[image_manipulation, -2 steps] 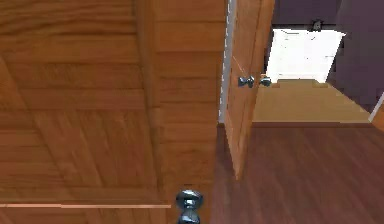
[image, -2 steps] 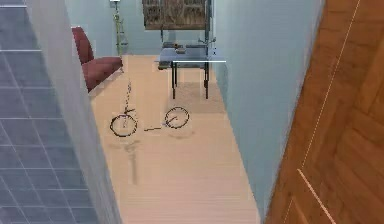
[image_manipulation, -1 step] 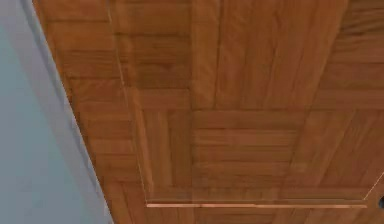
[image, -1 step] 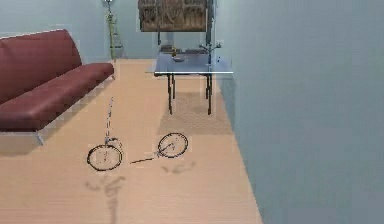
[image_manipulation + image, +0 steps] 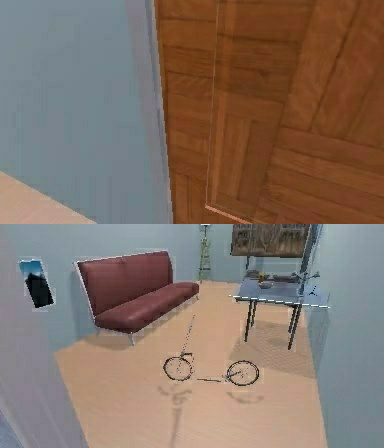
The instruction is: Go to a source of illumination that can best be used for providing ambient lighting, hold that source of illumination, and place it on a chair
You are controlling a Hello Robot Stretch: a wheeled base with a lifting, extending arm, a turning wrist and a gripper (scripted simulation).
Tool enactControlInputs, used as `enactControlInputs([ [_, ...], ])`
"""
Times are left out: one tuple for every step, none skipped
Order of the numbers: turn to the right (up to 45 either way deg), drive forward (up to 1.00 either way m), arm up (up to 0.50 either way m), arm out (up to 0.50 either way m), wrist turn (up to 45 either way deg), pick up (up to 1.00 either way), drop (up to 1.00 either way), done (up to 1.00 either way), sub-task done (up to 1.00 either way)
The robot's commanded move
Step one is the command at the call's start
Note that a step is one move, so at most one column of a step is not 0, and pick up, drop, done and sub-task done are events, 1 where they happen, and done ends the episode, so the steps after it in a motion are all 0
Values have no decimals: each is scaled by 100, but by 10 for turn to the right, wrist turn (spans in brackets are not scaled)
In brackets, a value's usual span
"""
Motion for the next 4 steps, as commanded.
enactControlInputs([
  [-30,0,0,0,0,0,0,0,0],
  [0,70,0,0,0,0,0,0,0],
  [-330,0,0,0,0,0,0,0,0],
  [0,100,0,0,0,0,0,0,0],
])
